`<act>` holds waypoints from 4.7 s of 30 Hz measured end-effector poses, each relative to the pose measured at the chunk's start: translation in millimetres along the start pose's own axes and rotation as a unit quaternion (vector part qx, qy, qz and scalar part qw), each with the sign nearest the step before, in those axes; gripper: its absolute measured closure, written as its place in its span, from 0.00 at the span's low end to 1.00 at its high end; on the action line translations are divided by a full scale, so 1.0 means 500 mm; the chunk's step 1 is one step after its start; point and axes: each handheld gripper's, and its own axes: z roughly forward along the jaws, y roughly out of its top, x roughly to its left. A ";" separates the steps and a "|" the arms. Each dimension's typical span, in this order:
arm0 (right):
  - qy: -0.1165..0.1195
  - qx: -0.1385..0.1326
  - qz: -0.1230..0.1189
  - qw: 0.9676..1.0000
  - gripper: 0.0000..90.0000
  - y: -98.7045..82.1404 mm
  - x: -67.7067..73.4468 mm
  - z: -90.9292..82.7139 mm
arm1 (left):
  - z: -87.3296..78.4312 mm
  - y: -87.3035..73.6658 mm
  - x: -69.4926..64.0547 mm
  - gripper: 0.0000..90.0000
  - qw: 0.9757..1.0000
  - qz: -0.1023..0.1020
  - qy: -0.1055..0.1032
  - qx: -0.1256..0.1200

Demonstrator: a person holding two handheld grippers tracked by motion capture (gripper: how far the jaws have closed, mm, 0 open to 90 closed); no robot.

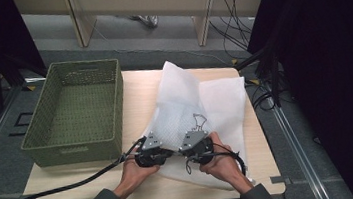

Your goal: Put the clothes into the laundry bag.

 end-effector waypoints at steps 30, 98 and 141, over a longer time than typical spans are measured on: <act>0.002 -0.012 0.011 1.000 1.00 -0.008 -0.018 -0.005 | 0.039 0.036 -0.019 0.87 0.999 0.028 0.032 0.024; -0.008 0.110 0.000 0.994 0.99 -0.048 -0.046 0.101 | -0.122 0.006 -0.028 0.61 0.997 0.030 0.035 0.061; -0.032 -0.099 0.175 0.979 0.50 -0.116 -0.030 -0.075 | -0.365 -0.084 0.031 0.17 0.995 -0.007 0.093 -0.030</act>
